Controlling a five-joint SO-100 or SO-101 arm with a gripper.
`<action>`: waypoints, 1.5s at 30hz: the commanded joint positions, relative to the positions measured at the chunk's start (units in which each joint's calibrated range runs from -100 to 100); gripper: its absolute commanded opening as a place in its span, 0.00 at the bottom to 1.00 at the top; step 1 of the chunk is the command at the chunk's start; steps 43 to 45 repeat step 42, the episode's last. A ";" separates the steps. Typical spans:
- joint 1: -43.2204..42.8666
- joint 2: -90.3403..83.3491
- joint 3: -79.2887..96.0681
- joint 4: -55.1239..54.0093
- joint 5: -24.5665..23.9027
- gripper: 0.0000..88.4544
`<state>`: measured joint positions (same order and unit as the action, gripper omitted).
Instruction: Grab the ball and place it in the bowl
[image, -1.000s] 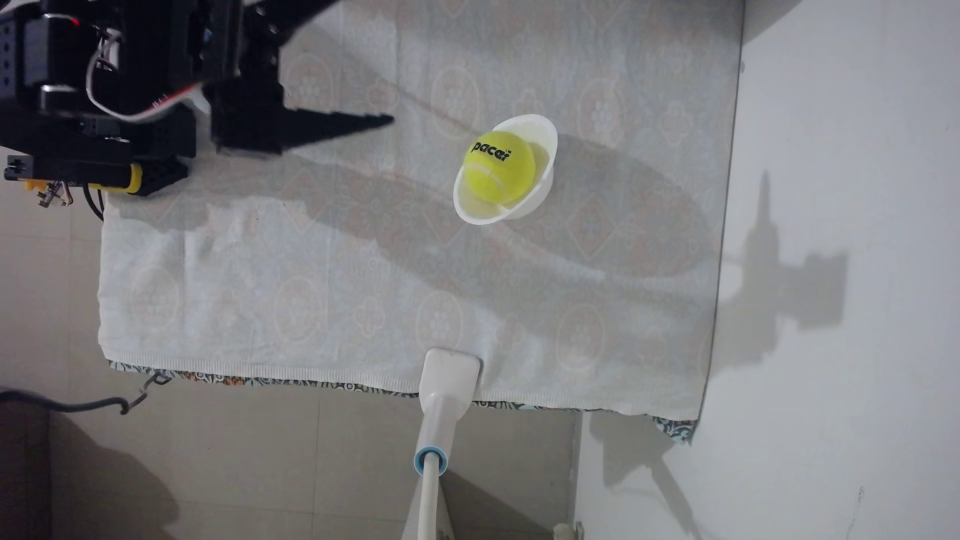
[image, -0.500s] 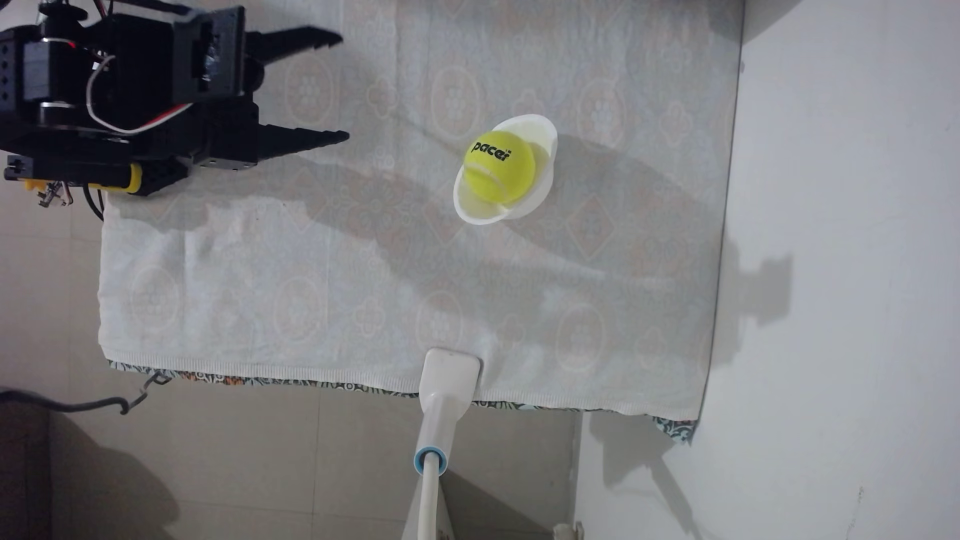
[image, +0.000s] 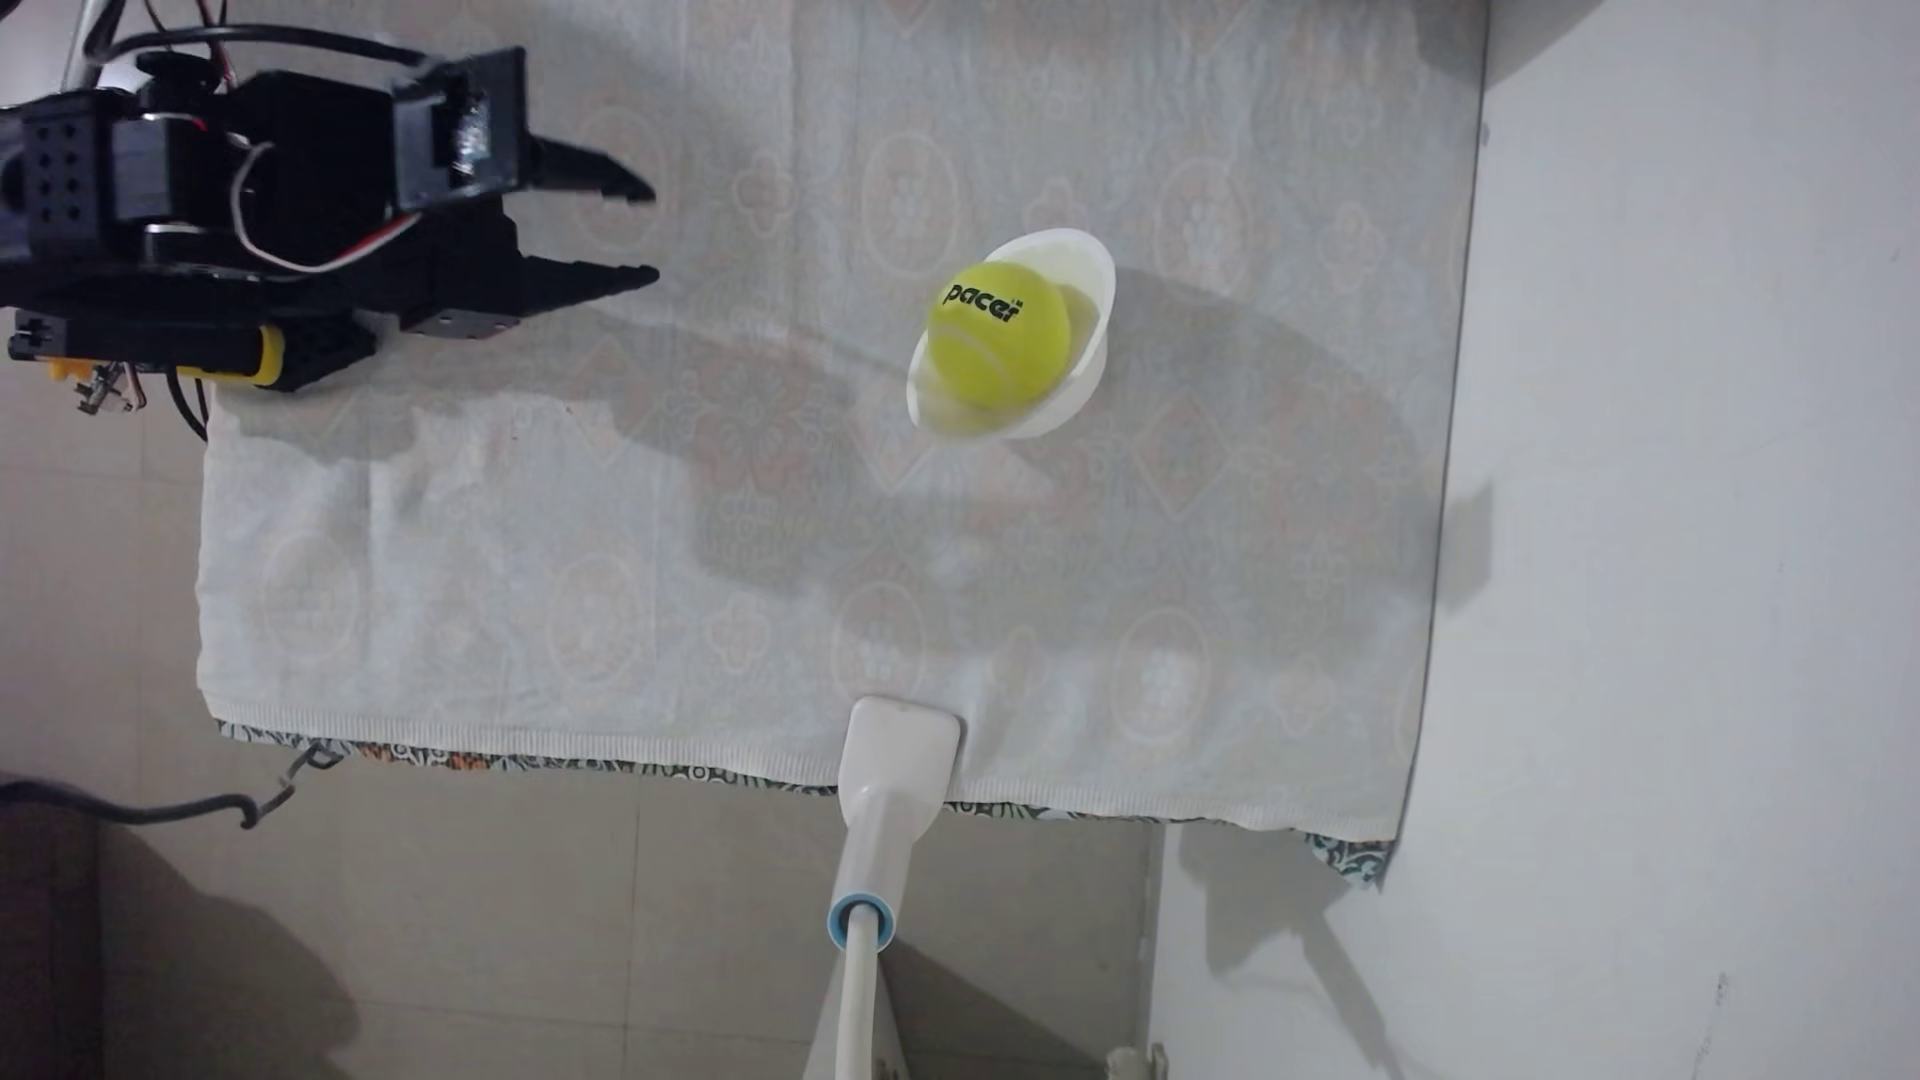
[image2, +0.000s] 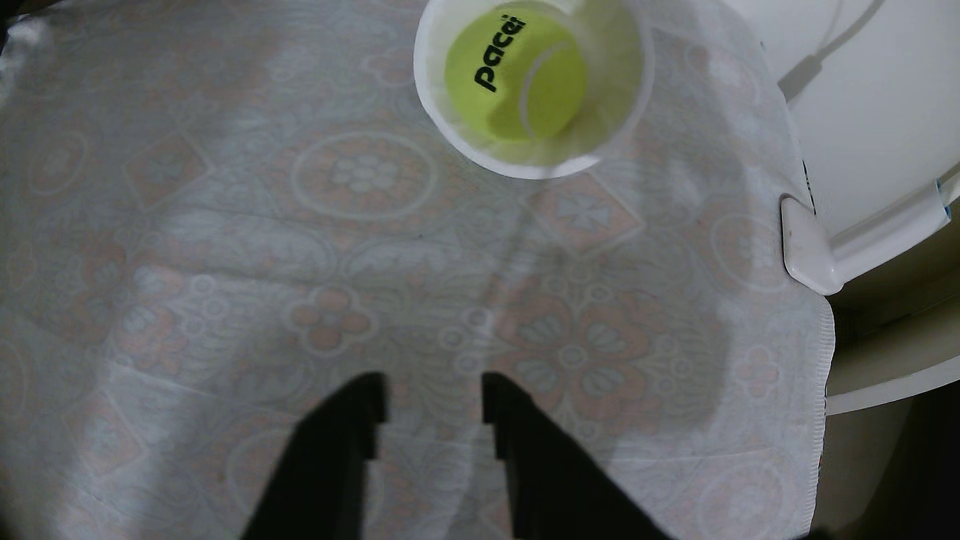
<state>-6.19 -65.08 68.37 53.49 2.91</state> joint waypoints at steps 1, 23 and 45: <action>-0.53 -2.00 1.64 -1.04 0.44 0.02; -6.04 -11.58 19.27 -5.64 -0.83 0.00; -5.16 -26.55 28.91 0.02 0.05 0.00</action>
